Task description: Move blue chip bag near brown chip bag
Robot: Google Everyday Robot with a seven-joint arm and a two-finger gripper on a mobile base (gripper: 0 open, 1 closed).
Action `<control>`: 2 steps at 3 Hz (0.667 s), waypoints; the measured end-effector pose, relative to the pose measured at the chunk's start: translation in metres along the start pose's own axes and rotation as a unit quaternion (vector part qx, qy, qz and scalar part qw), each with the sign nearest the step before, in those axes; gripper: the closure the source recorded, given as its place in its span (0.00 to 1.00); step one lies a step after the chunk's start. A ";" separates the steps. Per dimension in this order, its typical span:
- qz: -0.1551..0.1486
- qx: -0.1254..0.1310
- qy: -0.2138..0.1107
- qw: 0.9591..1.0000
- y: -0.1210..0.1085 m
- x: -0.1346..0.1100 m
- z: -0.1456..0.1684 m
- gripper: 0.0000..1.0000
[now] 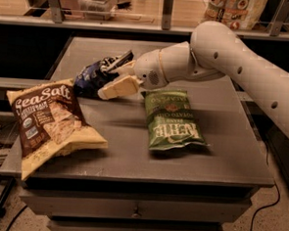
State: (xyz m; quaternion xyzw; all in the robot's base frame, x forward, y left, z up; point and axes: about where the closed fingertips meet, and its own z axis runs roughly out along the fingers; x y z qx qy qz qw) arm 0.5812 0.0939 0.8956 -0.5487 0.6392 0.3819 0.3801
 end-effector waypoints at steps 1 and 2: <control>0.000 -0.002 0.000 1.000 0.001 0.000 0.002 0.00; 0.000 -0.002 0.000 1.000 0.001 -0.001 0.002 0.00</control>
Offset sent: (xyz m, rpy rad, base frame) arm -0.0008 0.0019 -0.0003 0.0001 0.0008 0.0037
